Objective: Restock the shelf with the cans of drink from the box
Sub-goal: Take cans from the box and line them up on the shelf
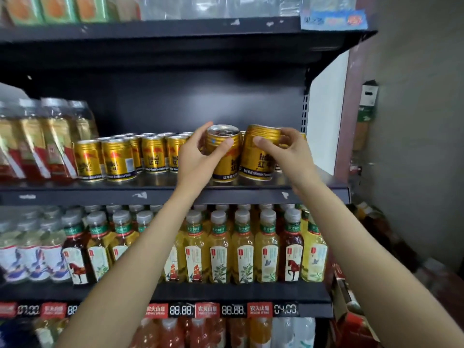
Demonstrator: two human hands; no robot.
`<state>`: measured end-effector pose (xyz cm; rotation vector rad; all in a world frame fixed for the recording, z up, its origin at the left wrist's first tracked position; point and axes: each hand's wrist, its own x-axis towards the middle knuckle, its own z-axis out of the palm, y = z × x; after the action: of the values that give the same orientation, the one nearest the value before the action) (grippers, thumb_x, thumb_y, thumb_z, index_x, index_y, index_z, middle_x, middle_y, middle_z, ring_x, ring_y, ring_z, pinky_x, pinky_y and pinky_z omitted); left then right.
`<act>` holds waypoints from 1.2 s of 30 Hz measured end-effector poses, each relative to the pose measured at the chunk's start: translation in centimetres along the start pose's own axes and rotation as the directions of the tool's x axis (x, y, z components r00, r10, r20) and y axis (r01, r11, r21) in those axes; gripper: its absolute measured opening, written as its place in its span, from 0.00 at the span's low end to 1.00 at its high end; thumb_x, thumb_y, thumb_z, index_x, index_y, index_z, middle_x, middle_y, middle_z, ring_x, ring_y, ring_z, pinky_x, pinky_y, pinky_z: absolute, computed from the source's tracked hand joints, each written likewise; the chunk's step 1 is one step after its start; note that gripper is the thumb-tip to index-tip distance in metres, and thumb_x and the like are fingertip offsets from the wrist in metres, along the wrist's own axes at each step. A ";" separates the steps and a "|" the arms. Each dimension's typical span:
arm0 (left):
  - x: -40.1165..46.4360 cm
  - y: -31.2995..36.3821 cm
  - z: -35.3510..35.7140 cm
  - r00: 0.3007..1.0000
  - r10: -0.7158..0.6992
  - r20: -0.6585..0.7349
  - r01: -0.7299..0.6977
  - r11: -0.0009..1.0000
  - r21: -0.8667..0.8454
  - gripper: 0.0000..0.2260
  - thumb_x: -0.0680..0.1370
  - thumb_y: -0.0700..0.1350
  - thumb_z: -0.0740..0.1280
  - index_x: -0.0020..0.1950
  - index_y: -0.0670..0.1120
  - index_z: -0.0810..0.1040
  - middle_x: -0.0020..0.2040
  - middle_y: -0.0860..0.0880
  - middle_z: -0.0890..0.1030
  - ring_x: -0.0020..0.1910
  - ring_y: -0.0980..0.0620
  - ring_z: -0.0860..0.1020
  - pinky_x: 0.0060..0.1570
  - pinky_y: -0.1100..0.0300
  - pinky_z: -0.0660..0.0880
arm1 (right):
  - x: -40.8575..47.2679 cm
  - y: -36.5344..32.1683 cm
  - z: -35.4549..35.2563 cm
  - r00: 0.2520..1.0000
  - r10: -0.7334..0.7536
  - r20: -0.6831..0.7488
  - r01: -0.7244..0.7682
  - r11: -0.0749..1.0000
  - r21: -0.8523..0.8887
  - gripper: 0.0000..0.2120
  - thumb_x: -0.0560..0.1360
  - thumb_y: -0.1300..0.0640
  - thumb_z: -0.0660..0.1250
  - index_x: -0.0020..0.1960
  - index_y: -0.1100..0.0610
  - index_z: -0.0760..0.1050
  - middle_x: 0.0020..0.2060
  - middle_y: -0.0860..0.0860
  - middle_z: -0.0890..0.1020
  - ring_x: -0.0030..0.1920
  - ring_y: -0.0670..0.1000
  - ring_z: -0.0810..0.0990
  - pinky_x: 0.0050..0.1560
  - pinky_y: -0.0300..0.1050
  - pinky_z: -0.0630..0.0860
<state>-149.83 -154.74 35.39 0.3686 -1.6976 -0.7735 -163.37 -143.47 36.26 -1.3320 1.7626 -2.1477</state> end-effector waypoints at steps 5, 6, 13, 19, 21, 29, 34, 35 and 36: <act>2.5 -2.9 -2.2 0.999 -0.033 0.001 0.033 0.999 0.016 0.25 0.74 0.50 0.70 0.69 0.47 0.70 0.62 0.52 0.75 0.62 0.55 0.72 0.65 0.54 0.70 | 1.8 0.6 4.4 0.999 -0.033 0.003 0.033 0.998 -0.053 0.34 0.65 0.45 0.75 0.65 0.56 0.68 0.58 0.51 0.78 0.56 0.49 0.77 0.58 0.49 0.77; 2.8 -3.6 -2.8 0.999 -0.046 -0.004 0.046 0.999 0.011 0.24 0.75 0.50 0.69 0.69 0.47 0.69 0.64 0.52 0.74 0.64 0.54 0.71 0.66 0.53 0.69 | 2.0 0.6 5.4 0.999 -0.044 0.010 0.044 0.997 -0.066 0.34 0.66 0.45 0.75 0.66 0.56 0.68 0.57 0.51 0.77 0.55 0.48 0.77 0.57 0.47 0.77; 4.5 -7.7 -5.9 0.986 -0.164 0.030 0.163 0.986 0.031 0.24 0.77 0.52 0.65 0.72 0.47 0.67 0.72 0.48 0.68 0.71 0.50 0.64 0.71 0.52 0.60 | 3.3 2.2 11.0 0.998 -0.038 0.049 0.047 0.978 -0.202 0.35 0.66 0.43 0.74 0.66 0.57 0.67 0.58 0.52 0.77 0.58 0.51 0.76 0.58 0.47 0.76; 4.6 -8.0 -7.1 0.987 -0.106 0.120 0.065 0.949 0.307 0.35 0.75 0.59 0.65 0.76 0.53 0.52 0.76 0.50 0.60 0.73 0.51 0.60 0.71 0.50 0.60 | 3.6 3.8 11.3 0.993 -0.028 0.114 0.065 0.936 -0.345 0.38 0.68 0.42 0.72 0.70 0.58 0.63 0.65 0.55 0.74 0.65 0.54 0.72 0.59 0.46 0.71; 3.9 -7.5 -7.2 0.987 0.131 0.090 -0.159 0.805 0.571 0.39 0.70 0.63 0.68 0.75 0.53 0.56 0.73 0.49 0.63 0.71 0.50 0.61 0.67 0.53 0.62 | 3.2 4.1 11.1 0.986 -0.075 0.148 0.131 0.899 -0.417 0.40 0.68 0.41 0.71 0.72 0.58 0.60 0.68 0.55 0.71 0.67 0.55 0.70 0.60 0.48 0.71; 5.5 -8.2 -10.6 0.917 0.214 0.337 -0.398 0.560 0.727 0.33 0.71 0.63 0.67 0.71 0.49 0.66 0.69 0.49 0.69 0.69 0.49 0.63 0.66 0.53 0.63 | 1.8 4.1 11.9 0.972 -0.200 0.127 0.237 0.812 -0.533 0.37 0.68 0.46 0.73 0.71 0.55 0.60 0.63 0.56 0.75 0.61 0.57 0.75 0.57 0.55 0.75; 5.9 -8.5 -13.0 0.909 0.210 0.361 -0.412 0.585 0.699 0.28 0.72 0.58 0.69 0.68 0.49 0.68 0.68 0.50 0.71 0.68 0.49 0.66 0.64 0.53 0.65 | 1.6 3.9 13.8 0.972 -0.202 0.123 0.237 0.824 -0.515 0.39 0.66 0.43 0.74 0.69 0.53 0.60 0.60 0.54 0.76 0.56 0.56 0.77 0.51 0.55 0.77; 5.9 -8.6 -13.4 0.911 0.207 0.358 -0.407 0.599 0.690 0.27 0.72 0.56 0.70 0.68 0.50 0.68 0.67 0.50 0.71 0.68 0.49 0.66 0.64 0.53 0.65 | 1.6 3.8 14.2 0.971 -0.205 0.122 0.238 0.821 -0.519 0.39 0.66 0.42 0.74 0.69 0.53 0.60 0.60 0.54 0.75 0.56 0.55 0.77 0.51 0.54 0.77; 5.9 -8.7 -13.8 0.914 0.202 0.352 -0.398 0.620 0.676 0.25 0.72 0.53 0.71 0.67 0.50 0.68 0.67 0.50 0.71 0.67 0.49 0.67 0.63 0.54 0.65 | 1.5 3.8 14.6 0.970 -0.209 0.121 0.241 0.815 -0.526 0.39 0.66 0.42 0.74 0.69 0.54 0.60 0.60 0.54 0.75 0.55 0.56 0.77 0.51 0.54 0.77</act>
<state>-139.71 -168.79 35.45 0.5306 -2.1988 0.1890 -156.71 -156.86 33.63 -1.7779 2.4089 -1.7321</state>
